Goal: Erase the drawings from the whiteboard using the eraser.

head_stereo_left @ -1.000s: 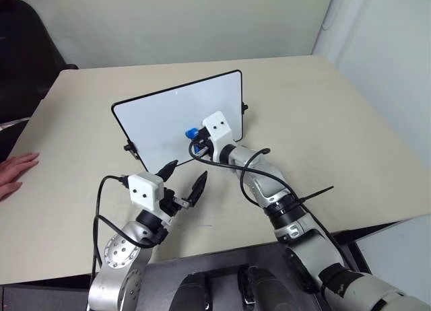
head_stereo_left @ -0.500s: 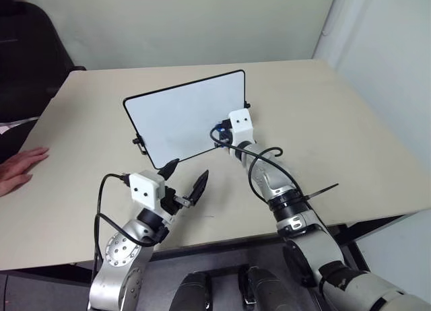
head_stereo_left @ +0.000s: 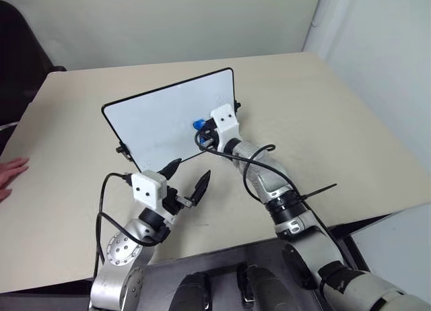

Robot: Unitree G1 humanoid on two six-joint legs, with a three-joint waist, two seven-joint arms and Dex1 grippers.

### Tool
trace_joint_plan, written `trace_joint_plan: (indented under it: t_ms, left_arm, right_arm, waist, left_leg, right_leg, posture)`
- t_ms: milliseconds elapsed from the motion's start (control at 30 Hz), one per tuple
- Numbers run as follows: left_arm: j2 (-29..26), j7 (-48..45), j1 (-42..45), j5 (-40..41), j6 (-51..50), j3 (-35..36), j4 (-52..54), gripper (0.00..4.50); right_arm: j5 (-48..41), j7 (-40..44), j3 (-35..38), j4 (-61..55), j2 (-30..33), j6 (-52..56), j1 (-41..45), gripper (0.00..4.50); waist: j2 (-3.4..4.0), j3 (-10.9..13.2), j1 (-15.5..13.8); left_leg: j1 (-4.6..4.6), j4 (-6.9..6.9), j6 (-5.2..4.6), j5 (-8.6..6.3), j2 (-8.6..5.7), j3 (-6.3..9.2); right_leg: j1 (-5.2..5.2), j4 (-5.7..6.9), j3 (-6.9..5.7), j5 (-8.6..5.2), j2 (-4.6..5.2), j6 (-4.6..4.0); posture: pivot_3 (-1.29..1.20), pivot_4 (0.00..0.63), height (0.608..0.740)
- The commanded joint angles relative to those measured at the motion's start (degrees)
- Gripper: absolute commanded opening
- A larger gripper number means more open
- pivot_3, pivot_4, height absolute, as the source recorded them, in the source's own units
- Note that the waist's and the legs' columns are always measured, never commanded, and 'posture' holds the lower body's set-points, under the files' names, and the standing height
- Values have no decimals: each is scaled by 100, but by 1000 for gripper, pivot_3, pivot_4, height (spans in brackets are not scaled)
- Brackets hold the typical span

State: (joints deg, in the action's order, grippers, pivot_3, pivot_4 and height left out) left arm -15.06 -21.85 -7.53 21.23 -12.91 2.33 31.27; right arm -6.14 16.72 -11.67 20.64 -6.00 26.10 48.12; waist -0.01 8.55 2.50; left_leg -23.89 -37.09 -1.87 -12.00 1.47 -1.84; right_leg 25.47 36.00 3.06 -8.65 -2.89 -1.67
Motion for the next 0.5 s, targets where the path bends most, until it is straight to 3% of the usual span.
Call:
trace_joint_plan:
  t_ms: [33,300,500]
  left_arm:
    - [20,21,26,20,76,-1,150,4500]
    - [47,20,35,10,83,-28,178,4500]
    - [49,6,29,41,78,-38,213,4500]
  right_arm:
    - [-210,38,18,-400,-436,-189,-28,126]
    - [-414,-263,534,-999,-22,-72,-326,126]
    - [-823,-312,857,-2884,616,1782,-998,126]
  waist:
    - [0,0,3]
    - [-1,-1,-45]
    - [-2,-1,-101]
  left_leg:
    - [0,0,0,-5,3,-1]
    - [-1,-11,-6,-9,12,-3]
    - [-5,-33,-23,-20,12,-5]
  right_leg:
    - [1,0,-1,-1,-2,0]
    - [-4,-1,-4,-2,-7,-12]
    - [-16,-2,-4,6,-7,-27]
  posture:
    - [0,150,740]
    - [0,150,740]
    - [0,150,740]
